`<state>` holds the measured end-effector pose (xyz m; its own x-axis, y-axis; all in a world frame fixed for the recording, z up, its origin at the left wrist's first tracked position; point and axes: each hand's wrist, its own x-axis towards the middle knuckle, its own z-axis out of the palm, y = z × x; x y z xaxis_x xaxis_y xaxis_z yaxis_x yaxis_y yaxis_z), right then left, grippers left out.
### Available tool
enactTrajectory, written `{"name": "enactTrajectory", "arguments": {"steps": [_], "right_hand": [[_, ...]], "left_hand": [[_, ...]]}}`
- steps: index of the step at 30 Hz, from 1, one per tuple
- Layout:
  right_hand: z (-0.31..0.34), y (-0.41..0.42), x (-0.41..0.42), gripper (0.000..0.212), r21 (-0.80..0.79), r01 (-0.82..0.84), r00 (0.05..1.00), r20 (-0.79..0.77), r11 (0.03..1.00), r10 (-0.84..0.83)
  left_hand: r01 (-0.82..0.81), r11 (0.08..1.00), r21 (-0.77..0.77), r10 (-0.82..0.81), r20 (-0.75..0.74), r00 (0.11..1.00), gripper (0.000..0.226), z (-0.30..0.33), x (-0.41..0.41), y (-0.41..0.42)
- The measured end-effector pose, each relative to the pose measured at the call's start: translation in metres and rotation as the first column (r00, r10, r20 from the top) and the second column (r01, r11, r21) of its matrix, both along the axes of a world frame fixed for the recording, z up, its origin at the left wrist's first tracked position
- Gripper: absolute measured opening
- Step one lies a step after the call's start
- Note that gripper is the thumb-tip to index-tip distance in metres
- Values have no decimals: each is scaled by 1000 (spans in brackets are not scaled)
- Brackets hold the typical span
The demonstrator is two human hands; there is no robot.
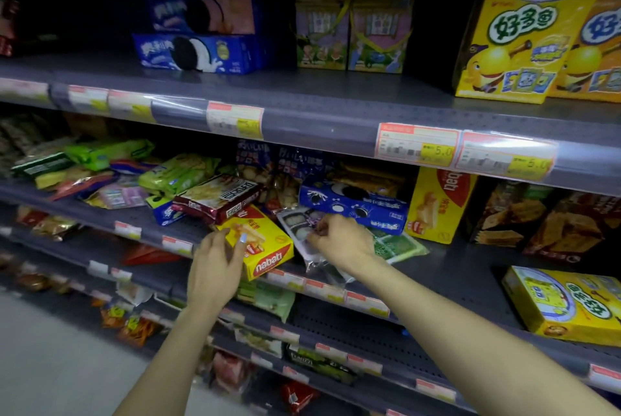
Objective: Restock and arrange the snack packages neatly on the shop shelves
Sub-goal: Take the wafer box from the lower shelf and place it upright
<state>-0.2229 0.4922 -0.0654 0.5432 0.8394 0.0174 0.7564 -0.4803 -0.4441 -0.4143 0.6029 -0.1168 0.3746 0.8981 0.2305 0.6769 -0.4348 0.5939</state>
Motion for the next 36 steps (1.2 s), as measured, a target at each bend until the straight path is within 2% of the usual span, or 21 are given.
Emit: {"name": "enactTrajectory", "arguments": {"steps": [2, 4, 6, 8, 11, 13, 15, 17, 20, 22, 24, 27, 30, 33, 36], "right_hand": [[-1, 5, -3, 33, -22, -22, 994, 108, 1000, 24], [-1, 10, -6, 34, 12, -87, 990, 115, 996, 85], [-3, 19, -8, 35, 56, -164, 985, -41, 985, 167], [-4, 28, -9, 46, 34, -248, 948, -199, 968, 250], [-8, 34, -11, 66, -42, -292, 930, -243, 955, 274], [-12, 38, -9, 68, -42, -287, 929, -254, 957, 268], [-15, 38, -8, 66, -16, -288, 916, -297, 958, 270], [-13, 35, -6, 67, 42, -254, 866, -434, 966, 247], [0, 24, -3, 46, 145, -194, 706, -666, 970, 241], [7, 20, 4, 33, 173, -130, 600, -770, 976, 217], [15, 15, 9, 30, 183, -66, 539, -821, 981, 189], [19, 4, 25, 40, 185, 60, 512, -849, 981, 128], [17, -12, 45, 41, 201, 196, 474, -876, 960, 87], [12, -30, 59, 42, 222, 234, 461, -882, 946, 93], [10, -51, 70, 37, 243, 253, 442, -890, 936, 111]], "left_hand": [[-15, 991, -136, 26, 84, 996, 58, -1, 7, -2], [-3, 975, -223, 43, 173, 984, 60, -2, 15, -6], [7, 964, -265, 55, 225, 973, 61, -3, 20, -9], [14, 956, -292, 69, 271, 960, 61, -3, 21, -11], [25, 948, -316, 88, 337, 937, 59, -4, 21, -9], [22, 928, -371, 138, 398, 907, 61, -4, 22, -9], [11, 886, -463, 250, 498, 830, 63, -2, 24, -14], [14, 845, -534, 373, 609, 700, 60, 1, 27, -25], [103, 788, -607, 483, 713, 509, 59, 10, 37, -44], [169, 783, -599, 467, 745, 477, 59, 15, 49, -57], [215, 794, -569, 411, 763, 499, 59, 20, 61, -68], [216, 828, -516, 284, 720, 633, 62, 20, 71, -71], [21, 926, -377, 198, 533, 822, 54, 16, 63, -55], [-65, 981, -182, 137, 420, 897, 42, 6, 48, -38], [-50, 999, -2, 50, 172, 984, 43, -13, 40, -24]]}}
